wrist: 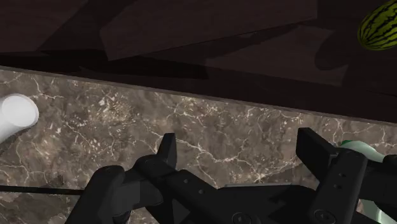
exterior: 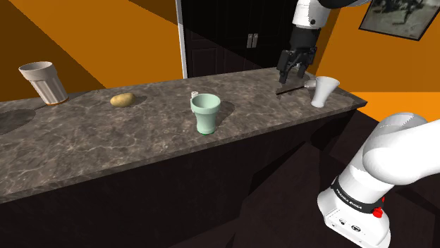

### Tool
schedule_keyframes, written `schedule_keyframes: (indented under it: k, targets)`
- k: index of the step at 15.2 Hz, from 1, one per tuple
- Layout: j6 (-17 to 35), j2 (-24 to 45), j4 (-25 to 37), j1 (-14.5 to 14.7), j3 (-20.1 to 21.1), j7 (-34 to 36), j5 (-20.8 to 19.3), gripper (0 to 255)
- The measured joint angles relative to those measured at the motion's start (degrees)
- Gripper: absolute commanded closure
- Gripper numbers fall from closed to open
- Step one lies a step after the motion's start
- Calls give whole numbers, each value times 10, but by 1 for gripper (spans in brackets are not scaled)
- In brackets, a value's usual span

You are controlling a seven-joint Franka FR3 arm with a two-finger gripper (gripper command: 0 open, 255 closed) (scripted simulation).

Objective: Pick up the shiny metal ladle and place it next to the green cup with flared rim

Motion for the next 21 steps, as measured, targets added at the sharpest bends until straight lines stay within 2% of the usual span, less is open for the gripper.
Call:
schedule_keyframes:
  k: [3, 10, 17, 21]
  targets:
    - [5, -13, -18, 0, -14, -32, -15, 0]
    - [58, -42, -85, -7, -110, -225, -115, 0]
    - [143, -12, -104, -12, -226, -427, -220, 0]
    - [204, 42, -83, 3, -297, -540, -262, 0]
